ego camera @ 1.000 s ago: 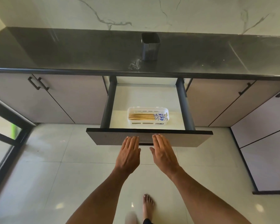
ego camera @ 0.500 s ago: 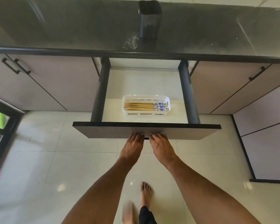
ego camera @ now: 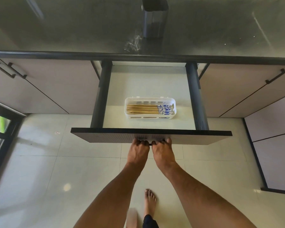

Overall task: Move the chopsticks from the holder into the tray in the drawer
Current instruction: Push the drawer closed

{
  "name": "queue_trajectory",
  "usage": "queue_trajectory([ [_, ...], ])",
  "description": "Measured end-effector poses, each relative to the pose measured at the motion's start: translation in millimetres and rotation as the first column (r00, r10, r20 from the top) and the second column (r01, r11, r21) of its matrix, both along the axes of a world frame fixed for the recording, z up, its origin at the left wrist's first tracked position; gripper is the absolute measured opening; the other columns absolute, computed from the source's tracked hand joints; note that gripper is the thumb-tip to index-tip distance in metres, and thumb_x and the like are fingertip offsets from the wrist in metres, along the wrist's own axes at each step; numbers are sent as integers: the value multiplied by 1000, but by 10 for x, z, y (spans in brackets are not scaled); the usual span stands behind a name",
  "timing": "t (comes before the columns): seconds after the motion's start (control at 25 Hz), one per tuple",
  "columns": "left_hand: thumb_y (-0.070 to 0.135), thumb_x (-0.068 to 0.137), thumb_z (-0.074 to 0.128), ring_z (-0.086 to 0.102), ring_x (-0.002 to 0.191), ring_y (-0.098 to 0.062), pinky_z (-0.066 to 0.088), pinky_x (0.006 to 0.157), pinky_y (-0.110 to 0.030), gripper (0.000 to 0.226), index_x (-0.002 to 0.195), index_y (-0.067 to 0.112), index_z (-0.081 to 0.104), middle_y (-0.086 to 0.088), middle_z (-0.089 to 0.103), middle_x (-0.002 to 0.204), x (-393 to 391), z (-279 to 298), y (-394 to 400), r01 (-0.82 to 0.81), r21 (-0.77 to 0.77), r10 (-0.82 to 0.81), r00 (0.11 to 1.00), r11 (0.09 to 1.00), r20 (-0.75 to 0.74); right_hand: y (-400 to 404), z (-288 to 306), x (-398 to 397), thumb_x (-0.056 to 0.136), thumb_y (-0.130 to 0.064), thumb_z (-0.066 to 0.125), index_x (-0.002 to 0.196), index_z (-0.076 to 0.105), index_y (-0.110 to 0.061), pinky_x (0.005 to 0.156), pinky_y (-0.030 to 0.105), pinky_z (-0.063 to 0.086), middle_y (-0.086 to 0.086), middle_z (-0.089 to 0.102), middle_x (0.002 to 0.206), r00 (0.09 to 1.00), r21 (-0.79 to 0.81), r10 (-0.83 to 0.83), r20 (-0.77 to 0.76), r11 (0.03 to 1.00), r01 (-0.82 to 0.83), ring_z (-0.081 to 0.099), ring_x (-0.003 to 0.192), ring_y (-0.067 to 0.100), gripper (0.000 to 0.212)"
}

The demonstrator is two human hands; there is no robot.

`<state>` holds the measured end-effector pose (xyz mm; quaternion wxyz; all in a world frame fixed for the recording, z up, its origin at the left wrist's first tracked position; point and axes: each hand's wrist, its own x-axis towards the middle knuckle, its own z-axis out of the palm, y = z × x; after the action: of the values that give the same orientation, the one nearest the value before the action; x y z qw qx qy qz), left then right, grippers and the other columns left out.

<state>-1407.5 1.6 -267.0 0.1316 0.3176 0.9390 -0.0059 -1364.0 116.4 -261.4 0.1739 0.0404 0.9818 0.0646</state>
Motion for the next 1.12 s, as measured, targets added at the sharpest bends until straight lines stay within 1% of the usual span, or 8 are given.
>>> queue_trajectory([
  [0.08, 13, 48, 100, 71, 76, -18, 56, 88, -31, 46, 88, 13, 79, -1, 74, 78, -111, -53, 60, 7, 24, -6, 999, 1000, -38, 57, -35, -116, 88, -16, 72, 134, 50, -14, 118, 47, 25, 11, 61, 129, 1000, -3, 8, -12, 1000, -8, 52, 129, 31, 51],
  [0.16, 13, 42, 101, 71, 73, -20, 57, 82, -32, 50, 86, 10, 79, -4, 73, 76, -215, -95, 108, 4, 51, -1, 999, 999, -53, 100, -58, -230, 87, -16, 73, 136, 49, -13, 120, 48, 23, 12, 60, 132, 999, -1, 12, -35, 1000, -12, 51, 132, 32, 55],
  [0.4, 17, 45, 101, 72, 87, -26, 55, 93, -37, 62, 102, 6, 77, -10, 75, 90, -701, -181, 320, -11, 35, 14, 994, 999, -111, 307, -91, -783, 85, -14, 74, 132, 52, -13, 119, 48, 24, 12, 64, 127, 998, -21, 25, -54, 999, -26, 55, 128, 32, 52],
  [0.56, 15, 63, 93, 70, 102, -29, 47, 106, -40, 60, 118, 4, 71, -11, 75, 105, -1111, -285, 470, -36, 36, 41, 989, 999, -140, 453, -72, -1184, 88, -14, 72, 130, 53, -12, 116, 46, 27, 11, 65, 124, 997, -24, 19, -71, 999, -21, 57, 124, 31, 46],
  [0.76, 10, 63, 91, 71, 91, -30, 50, 100, -41, 52, 111, 1, 73, -12, 75, 95, -1679, -333, 701, -21, 55, 31, 982, 998, -187, 657, -25, -1752, 89, -13, 69, 124, 57, -13, 112, 45, 30, 9, 68, 116, 995, -17, 29, -97, 999, -31, 62, 116, 29, 37],
  [0.88, 12, 65, 89, 70, 91, -30, 49, 100, -41, 50, 111, 2, 73, -11, 75, 94, -2001, -341, 818, -32, 55, 42, 979, 998, -202, 766, 2, -2080, 90, -11, 66, 121, 60, -14, 110, 44, 32, 7, 69, 112, 993, -34, 23, -115, 999, -27, 64, 113, 29, 32],
  [1.0, 14, 65, 90, 70, 94, -29, 48, 101, -41, 53, 113, 4, 72, -10, 75, 96, -2292, -340, 936, -26, 48, 35, 978, 998, -207, 881, 26, -2386, 90, -14, 69, 122, 59, -15, 109, 44, 34, 7, 69, 112, 994, -13, 35, -105, 999, -37, 64, 112, 29, 34],
  [1.12, 16, 66, 90, 69, 98, -28, 47, 102, -40, 53, 115, 6, 71, -9, 74, 100, -2559, -343, 1044, -33, 53, 44, 974, 998, -220, 996, 35, -2640, 90, -19, 72, 129, 55, -13, 110, 44, 34, 9, 66, 116, 995, 18, 58, -82, 998, -56, 61, 116, 30, 43],
])
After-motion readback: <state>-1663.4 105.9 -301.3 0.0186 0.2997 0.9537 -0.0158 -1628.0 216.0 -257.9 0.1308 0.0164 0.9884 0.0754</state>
